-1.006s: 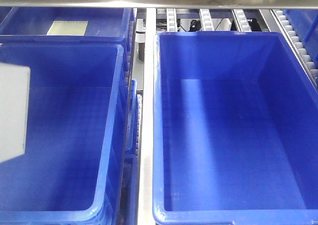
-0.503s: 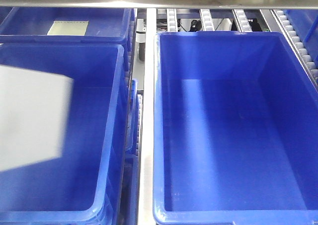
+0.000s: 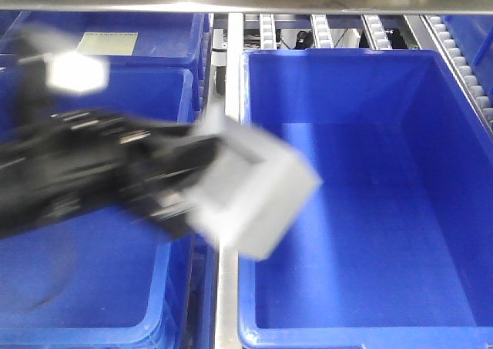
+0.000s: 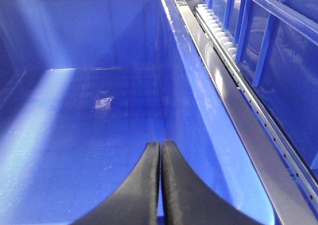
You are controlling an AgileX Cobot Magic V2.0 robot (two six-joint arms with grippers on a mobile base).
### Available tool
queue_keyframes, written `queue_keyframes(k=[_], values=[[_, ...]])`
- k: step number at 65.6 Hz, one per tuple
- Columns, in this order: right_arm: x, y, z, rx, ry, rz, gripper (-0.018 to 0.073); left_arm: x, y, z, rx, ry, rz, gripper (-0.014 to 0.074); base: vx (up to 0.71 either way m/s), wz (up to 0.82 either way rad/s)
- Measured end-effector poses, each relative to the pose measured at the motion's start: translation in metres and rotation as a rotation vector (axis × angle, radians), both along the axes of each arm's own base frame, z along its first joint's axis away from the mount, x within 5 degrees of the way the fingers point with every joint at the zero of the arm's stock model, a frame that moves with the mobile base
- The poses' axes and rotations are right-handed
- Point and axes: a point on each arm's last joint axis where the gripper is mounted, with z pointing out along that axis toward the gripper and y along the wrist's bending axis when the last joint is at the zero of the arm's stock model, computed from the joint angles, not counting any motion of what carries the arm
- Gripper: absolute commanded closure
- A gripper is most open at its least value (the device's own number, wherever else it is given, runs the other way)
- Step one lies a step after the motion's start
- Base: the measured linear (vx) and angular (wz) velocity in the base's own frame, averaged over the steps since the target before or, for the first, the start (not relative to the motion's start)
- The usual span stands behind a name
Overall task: Sort gray base to blue bin
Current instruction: 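Swing the left arm over the farther blue bin and lower the block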
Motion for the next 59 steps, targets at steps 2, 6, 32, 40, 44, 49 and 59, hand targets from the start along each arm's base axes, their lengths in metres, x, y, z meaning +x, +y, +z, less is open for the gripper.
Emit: queue_keyframes(k=[2, 6, 32, 40, 44, 49, 59], values=[[0.000, 0.000, 0.000, 0.000, 0.000, 0.000, 0.0564, 0.005, -0.010, 0.000, 0.007, 0.004, -0.015, 0.0603, 0.00, 0.00], [0.000, 0.000, 0.000, 0.000, 0.000, 0.000, 0.0564, 0.018, -0.031, -0.004, 0.028, 0.019, -0.045, 0.0603, 0.00, 0.00], [0.000, 0.000, 0.000, 0.000, 0.000, 0.000, 0.0564, 0.085, -0.155, -0.085, 0.167, 0.158, -0.160, 0.0593, 0.00, 0.00], [0.000, 0.000, 0.000, 0.000, 0.000, 0.000, 0.0564, 0.095, -0.175, -0.113, 0.201, 0.192, -0.171, 0.0589, 0.00, 0.00], [0.000, 0.000, 0.000, 0.000, -0.002, 0.000, 0.0564, 0.099, -0.179, -0.125, 0.218, 0.210, -0.172, 0.0583, 0.00, 0.00], [0.000, 0.000, 0.000, 0.000, -0.001, 0.000, 0.0564, 0.102, -0.182, -0.140, 0.239, 0.233, -0.172, 0.0566, 0.00, 0.00], [0.000, 0.000, 0.000, 0.000, -0.001, 0.000, 0.0564, 0.103, -0.185, -0.157, 0.267, 0.267, -0.182, 0.0519, 0.00, 0.00]])
